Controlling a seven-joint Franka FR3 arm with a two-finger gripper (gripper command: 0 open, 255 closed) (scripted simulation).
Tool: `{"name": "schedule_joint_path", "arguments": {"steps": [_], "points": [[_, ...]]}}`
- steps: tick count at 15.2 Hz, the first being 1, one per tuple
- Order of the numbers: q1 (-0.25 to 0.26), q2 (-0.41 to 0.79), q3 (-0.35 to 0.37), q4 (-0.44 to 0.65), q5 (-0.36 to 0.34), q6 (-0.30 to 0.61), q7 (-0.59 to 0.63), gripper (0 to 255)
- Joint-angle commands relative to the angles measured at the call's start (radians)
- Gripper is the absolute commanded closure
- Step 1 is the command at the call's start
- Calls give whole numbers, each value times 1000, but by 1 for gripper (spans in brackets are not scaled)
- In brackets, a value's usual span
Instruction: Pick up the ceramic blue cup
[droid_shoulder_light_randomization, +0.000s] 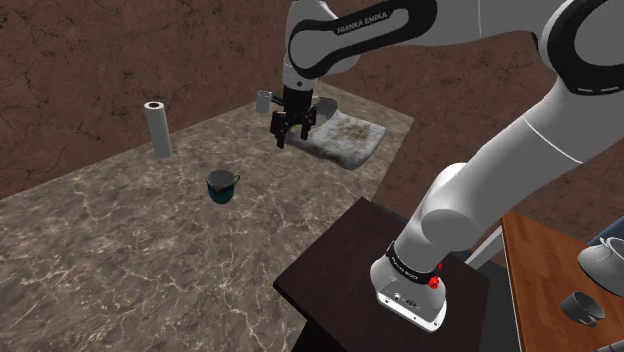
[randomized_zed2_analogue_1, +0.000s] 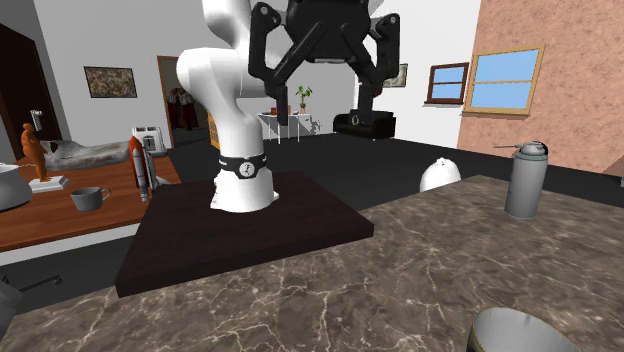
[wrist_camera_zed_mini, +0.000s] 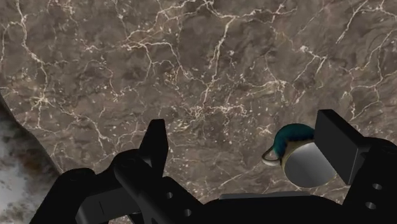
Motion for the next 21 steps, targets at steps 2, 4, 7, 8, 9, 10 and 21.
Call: {"name": "schedule_joint_path", "arguments": {"steps": [2,4,7,8,9,10,21], "points": [[7,115,6,50,10,61,1,0],[13,193,11,87,16,99,3,0],[20,310,18,152,23,148,5,0],[23,349,21,176,26,162,7,0],[25,389,23,202,27,174,8,0],[27,428,25,228,29,185,9,0],[48,774,42,498,35,251,19,0]]}}
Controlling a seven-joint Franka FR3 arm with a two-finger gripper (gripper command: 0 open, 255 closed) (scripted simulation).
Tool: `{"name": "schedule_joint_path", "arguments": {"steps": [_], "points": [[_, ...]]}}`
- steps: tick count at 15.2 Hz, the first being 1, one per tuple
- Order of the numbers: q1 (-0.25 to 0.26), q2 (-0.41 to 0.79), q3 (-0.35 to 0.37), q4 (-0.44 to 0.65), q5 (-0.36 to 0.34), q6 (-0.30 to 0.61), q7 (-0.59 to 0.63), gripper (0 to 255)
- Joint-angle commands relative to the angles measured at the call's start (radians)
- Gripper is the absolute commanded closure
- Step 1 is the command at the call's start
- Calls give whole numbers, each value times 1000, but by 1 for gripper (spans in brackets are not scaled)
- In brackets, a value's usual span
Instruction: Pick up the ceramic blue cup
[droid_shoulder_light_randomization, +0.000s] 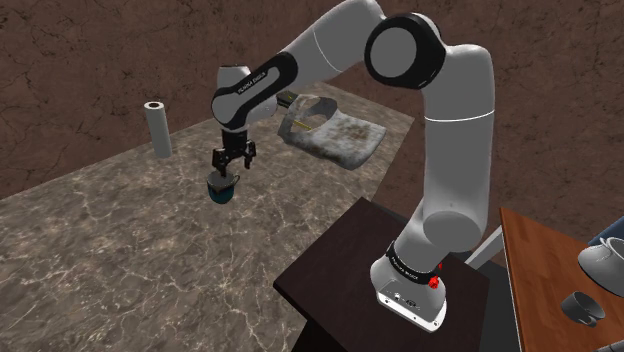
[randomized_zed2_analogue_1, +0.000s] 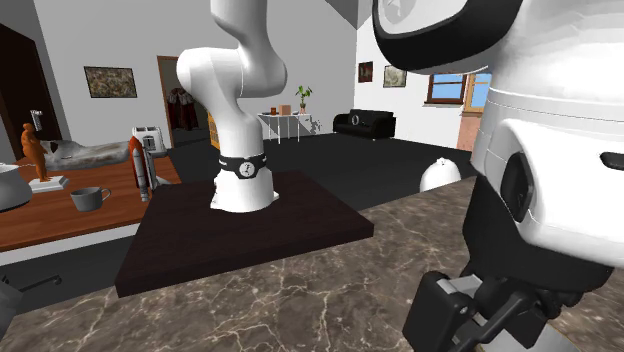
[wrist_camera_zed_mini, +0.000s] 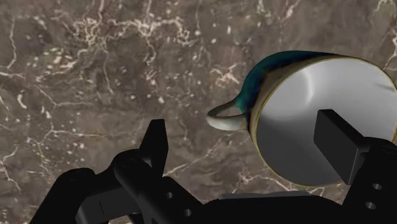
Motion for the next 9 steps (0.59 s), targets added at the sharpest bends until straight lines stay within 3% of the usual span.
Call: {"name": "schedule_joint_path", "arguments": {"steps": [1,7,8,9], "points": [[0,27,0,12,0,15,-2,0],[0,72,0,14,1,58,-5,0],[0,72,0,13,1,59,-5,255],[0,72,0,13,1,59,-5,255]]}}
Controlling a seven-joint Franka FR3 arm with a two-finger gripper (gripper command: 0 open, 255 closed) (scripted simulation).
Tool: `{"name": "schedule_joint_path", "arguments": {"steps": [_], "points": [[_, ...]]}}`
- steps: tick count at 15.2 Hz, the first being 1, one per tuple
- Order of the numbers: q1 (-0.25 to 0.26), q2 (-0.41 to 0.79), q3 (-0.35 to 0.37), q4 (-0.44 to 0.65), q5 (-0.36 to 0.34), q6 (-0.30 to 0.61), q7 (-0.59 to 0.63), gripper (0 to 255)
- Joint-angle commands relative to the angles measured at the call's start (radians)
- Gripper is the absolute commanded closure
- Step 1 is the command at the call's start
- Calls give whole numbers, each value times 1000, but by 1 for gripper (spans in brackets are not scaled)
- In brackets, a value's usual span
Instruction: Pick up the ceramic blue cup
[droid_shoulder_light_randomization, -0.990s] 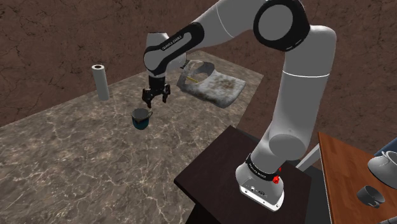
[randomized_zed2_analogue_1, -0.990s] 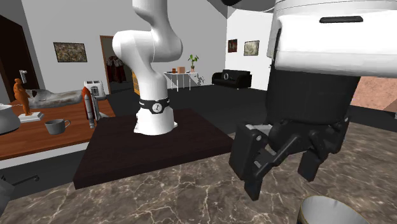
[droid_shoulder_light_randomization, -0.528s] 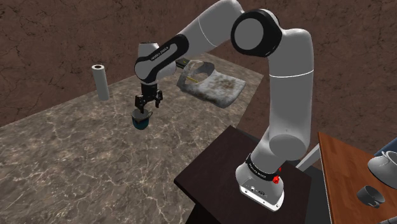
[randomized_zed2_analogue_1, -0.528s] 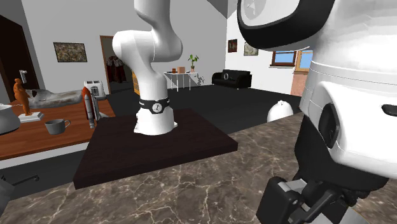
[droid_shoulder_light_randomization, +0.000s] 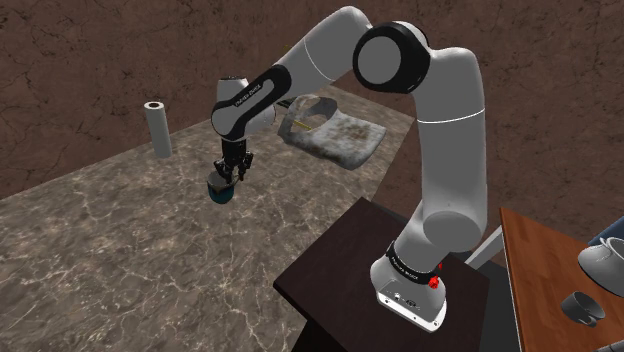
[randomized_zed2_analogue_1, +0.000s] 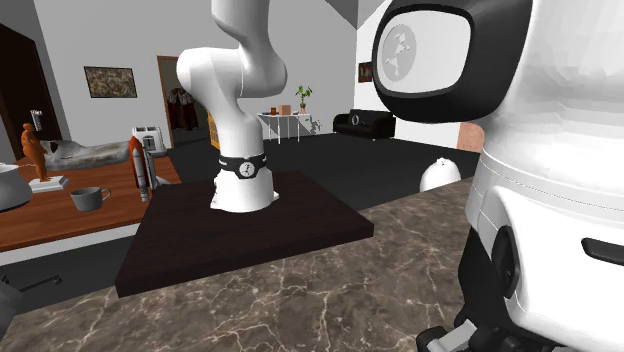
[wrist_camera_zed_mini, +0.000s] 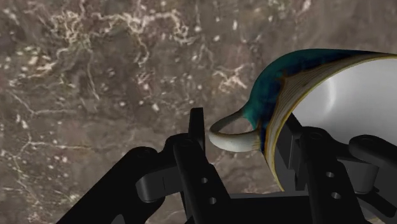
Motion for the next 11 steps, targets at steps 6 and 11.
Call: {"name": "schedule_joint_path", "arguments": {"steps": [6,11], "points": [[0,2,0,1,0,0,0,255],[0,-28,0,-1,0,-28,2,255]]}}
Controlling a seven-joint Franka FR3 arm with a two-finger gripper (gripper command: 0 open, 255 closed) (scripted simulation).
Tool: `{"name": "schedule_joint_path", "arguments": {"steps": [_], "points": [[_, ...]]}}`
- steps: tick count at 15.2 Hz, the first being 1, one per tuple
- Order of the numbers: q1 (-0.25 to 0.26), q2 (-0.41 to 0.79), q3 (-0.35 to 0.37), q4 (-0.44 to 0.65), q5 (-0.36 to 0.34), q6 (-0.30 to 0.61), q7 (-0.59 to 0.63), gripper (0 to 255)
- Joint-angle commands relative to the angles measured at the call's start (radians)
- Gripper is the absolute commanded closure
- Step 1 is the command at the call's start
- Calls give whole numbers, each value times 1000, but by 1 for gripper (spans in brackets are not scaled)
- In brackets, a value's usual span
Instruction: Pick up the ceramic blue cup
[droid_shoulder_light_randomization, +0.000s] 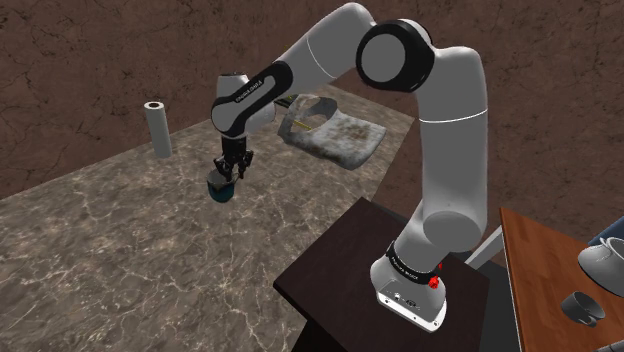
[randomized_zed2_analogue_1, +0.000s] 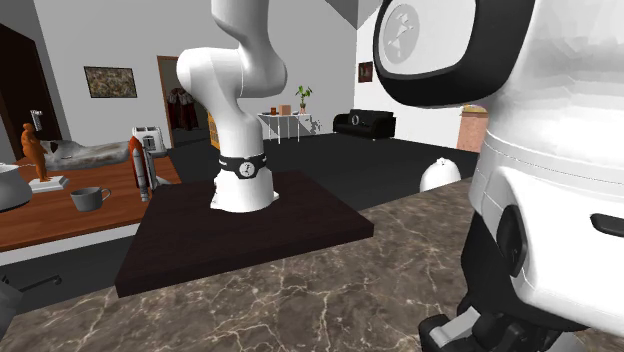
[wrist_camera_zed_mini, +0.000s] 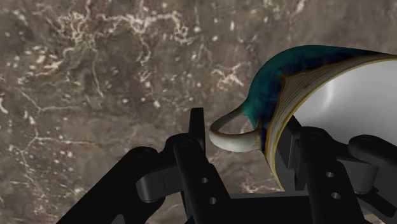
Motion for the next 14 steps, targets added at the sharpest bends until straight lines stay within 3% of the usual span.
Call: {"name": "schedule_joint_path", "arguments": {"steps": [1,14], "points": [[-1,-18,0,0,0,-18,0,255],[-2,-116,0,14,-2,-131,7,255]]}}
